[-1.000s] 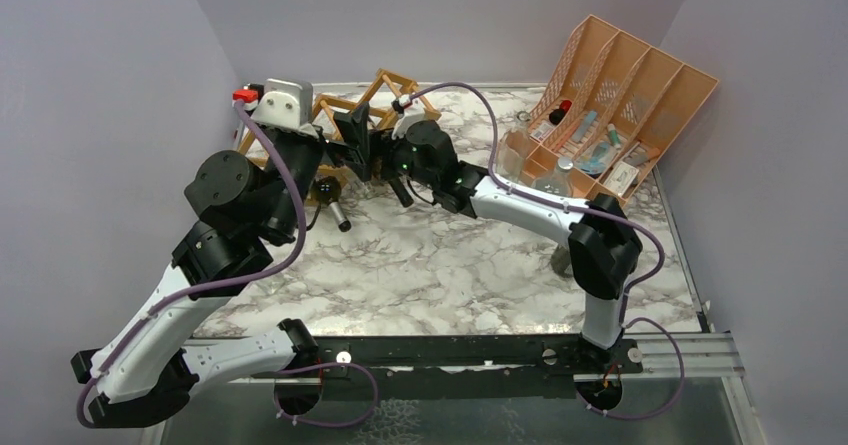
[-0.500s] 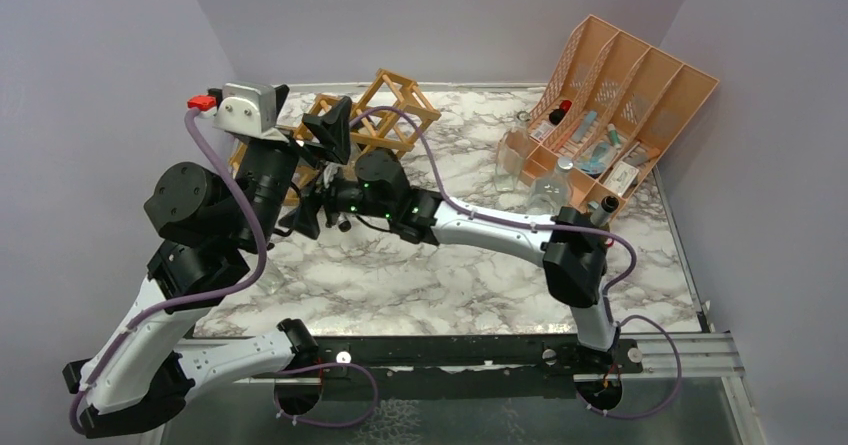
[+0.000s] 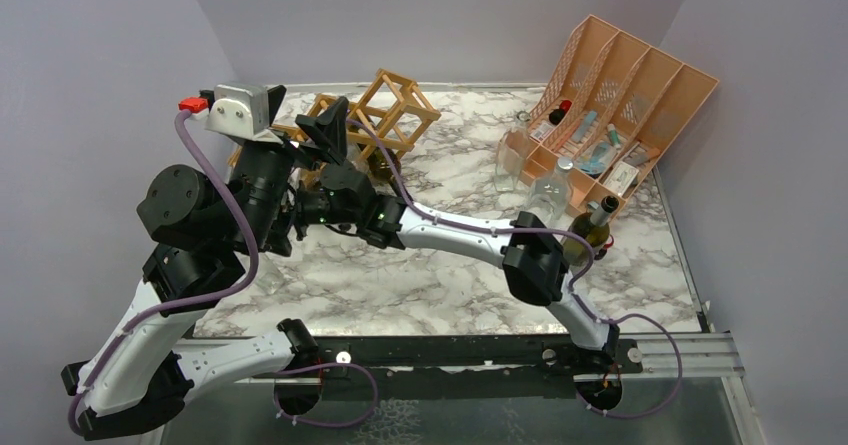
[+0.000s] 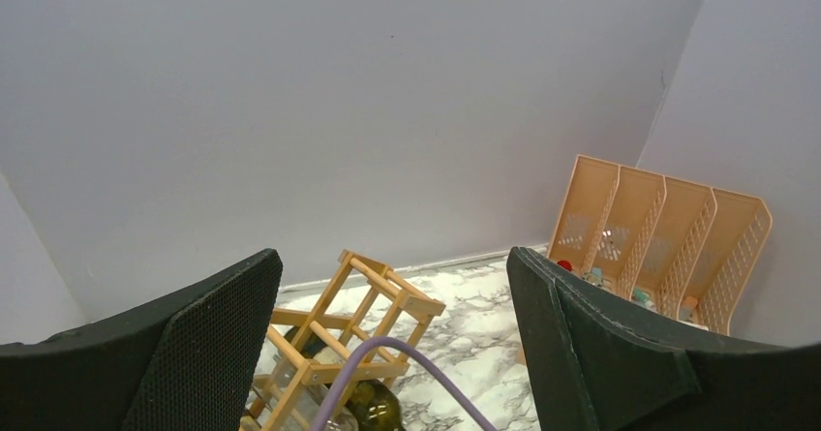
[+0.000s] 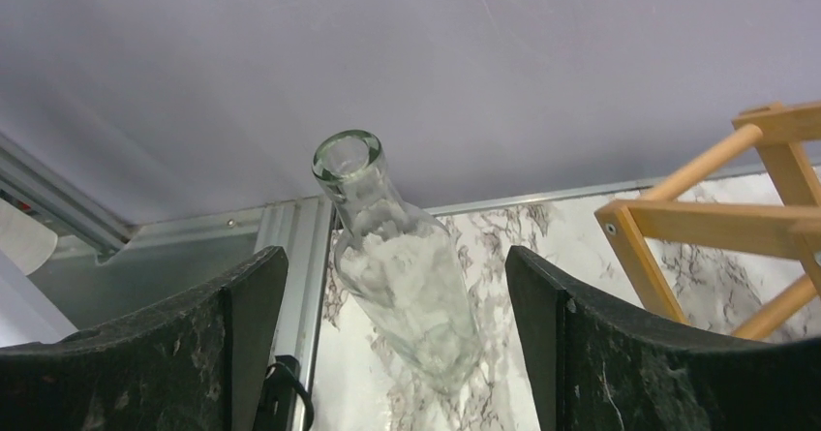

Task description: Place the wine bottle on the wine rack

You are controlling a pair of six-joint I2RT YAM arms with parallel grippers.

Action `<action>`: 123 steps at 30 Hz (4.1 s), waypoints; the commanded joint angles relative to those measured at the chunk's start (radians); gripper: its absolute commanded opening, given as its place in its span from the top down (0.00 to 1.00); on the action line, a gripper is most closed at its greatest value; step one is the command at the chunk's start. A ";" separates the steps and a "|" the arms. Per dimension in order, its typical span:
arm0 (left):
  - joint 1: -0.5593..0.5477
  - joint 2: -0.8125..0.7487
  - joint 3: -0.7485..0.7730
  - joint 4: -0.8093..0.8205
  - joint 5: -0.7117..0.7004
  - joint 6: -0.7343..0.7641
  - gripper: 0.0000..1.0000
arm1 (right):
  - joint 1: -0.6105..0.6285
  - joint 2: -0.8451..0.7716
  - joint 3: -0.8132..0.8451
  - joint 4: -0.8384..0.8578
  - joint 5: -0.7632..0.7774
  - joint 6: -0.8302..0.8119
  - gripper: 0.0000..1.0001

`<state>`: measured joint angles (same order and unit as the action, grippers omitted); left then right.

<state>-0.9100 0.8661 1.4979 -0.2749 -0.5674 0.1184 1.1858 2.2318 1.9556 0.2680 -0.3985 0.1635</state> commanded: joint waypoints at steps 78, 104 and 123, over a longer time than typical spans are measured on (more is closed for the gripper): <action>0.002 -0.074 -0.254 -0.003 -0.028 -0.086 0.01 | 0.095 -0.920 -1.044 0.185 0.744 -0.155 0.99; 0.002 -0.026 -0.981 0.689 0.708 -0.102 0.01 | 0.094 -1.295 -1.025 -0.196 1.297 -0.065 0.99; 0.002 0.247 -0.977 0.962 0.922 -0.152 0.03 | 0.094 -1.436 -1.064 -0.187 0.989 -0.122 0.99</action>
<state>-0.9100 1.1099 0.5251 0.5476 0.3260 -0.0044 1.2747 0.8410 0.9054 0.0055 0.7071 0.0658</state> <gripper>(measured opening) 0.986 0.369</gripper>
